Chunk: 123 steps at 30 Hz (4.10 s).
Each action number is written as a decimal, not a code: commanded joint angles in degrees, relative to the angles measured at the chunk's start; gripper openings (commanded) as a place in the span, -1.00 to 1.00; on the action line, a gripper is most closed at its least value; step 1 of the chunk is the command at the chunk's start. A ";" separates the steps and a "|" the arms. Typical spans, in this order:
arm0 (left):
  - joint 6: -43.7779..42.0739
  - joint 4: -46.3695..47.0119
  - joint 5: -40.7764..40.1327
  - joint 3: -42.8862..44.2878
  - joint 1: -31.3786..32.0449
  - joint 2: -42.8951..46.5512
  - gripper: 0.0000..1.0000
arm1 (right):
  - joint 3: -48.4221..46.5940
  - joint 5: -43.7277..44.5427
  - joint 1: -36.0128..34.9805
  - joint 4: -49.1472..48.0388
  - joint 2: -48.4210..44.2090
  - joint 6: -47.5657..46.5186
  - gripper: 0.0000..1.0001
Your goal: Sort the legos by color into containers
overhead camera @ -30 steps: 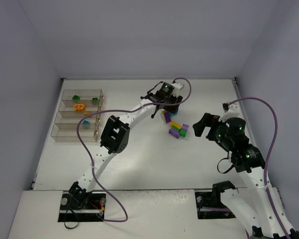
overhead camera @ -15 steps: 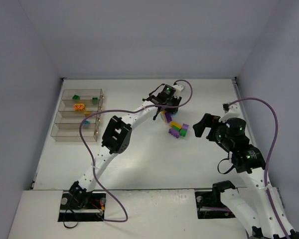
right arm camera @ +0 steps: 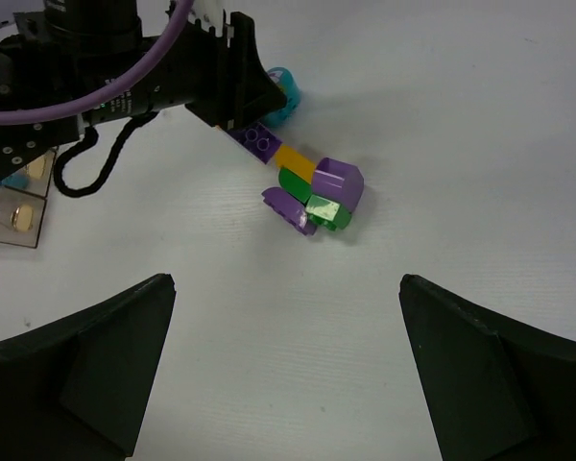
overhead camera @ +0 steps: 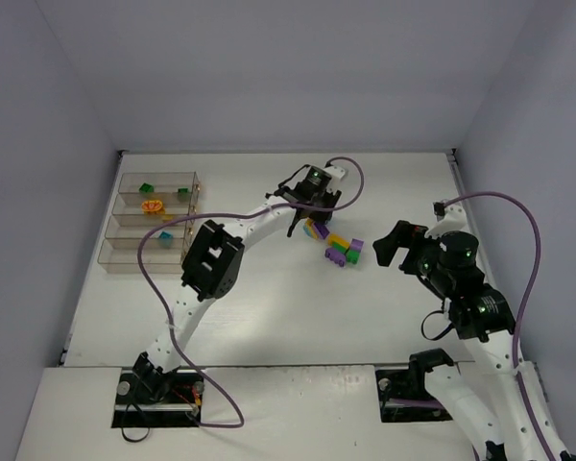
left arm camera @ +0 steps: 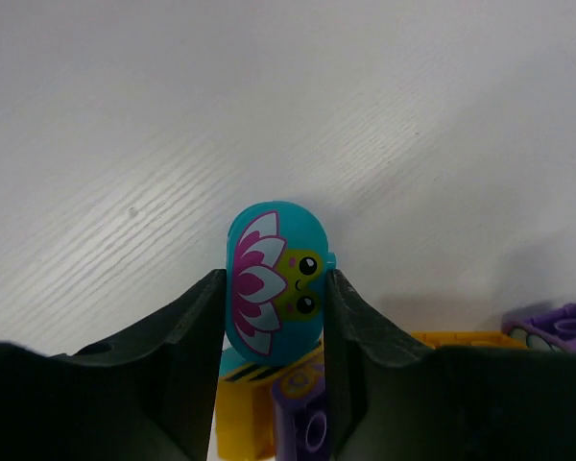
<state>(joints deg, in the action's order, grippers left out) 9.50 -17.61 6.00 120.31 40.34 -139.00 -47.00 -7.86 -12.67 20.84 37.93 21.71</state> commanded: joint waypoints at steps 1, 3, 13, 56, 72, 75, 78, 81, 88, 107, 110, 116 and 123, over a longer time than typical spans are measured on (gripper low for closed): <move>-0.53 7.84 -5.46 -2.62 -1.39 14.25 -0.90 | 0.16 -0.49 0.45 -2.65 -0.49 1.05 1.00; -0.62 9.25 -7.49 -4.90 -2.28 17.17 -0.90 | 0.33 -0.75 0.45 -2.56 -0.40 1.05 1.00; 6.12 7.68 -18.82 -27.37 -10.71 36.49 -0.89 | 0.33 -1.11 0.36 -2.65 -0.14 0.70 1.00; 48.34 -6.30 -17.34 -46.65 -53.26 43.11 0.00 | 2.62 0.30 0.45 -3.88 -0.84 0.08 1.00; 24.37 -1.73 -12.85 -45.96 -40.97 55.32 0.38 | 1.48 -3.82 0.36 -6.60 4.60 -0.88 0.77; 19.07 -1.64 -11.02 -46.74 -31.92 58.48 0.36 | 1.13 -4.97 0.36 -7.83 7.32 -0.71 0.64; 18.01 -0.94 -3.48 -48.76 -28.39 60.59 0.36 | 0.42 -5.94 0.27 -8.89 10.57 -1.84 0.48; 17.49 -0.24 -0.91 -51.40 -25.76 62.09 0.36 | -0.98 -6.29 0.01 -9.15 14.43 -3.42 0.38; 14.06 -0.24 4.09 -57.11 -22.67 67.19 0.37 | -4.93 -4.19 -4.98 -10.72 24.19 -6.59 0.21; 14.50 -1.81 11.84 -65.91 -22.14 74.75 0.37 | -23.83 -9.53 -10.36 -18.02 59.35 -30.32 0.52; 13.97 -3.22 12.02 -65.29 -22.06 74.57 0.37 | -25.41 -11.03 -10.36 -18.73 62.96 -31.29 0.57; 12.56 -4.54 11.23 -64.50 -22.06 73.35 0.37 | -27.26 -9.81 -10.27 -22.94 68.15 -32.88 0.50; 11.69 -5.94 12.37 -64.06 -22.06 71.85 0.37 | -27.26 -8.76 -10.36 -26.99 72.97 -33.05 0.40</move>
<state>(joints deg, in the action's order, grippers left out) 22.74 -23.59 17.26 52.90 18.00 -67.29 -71.72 -17.37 -22.87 -1.74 110.00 -10.37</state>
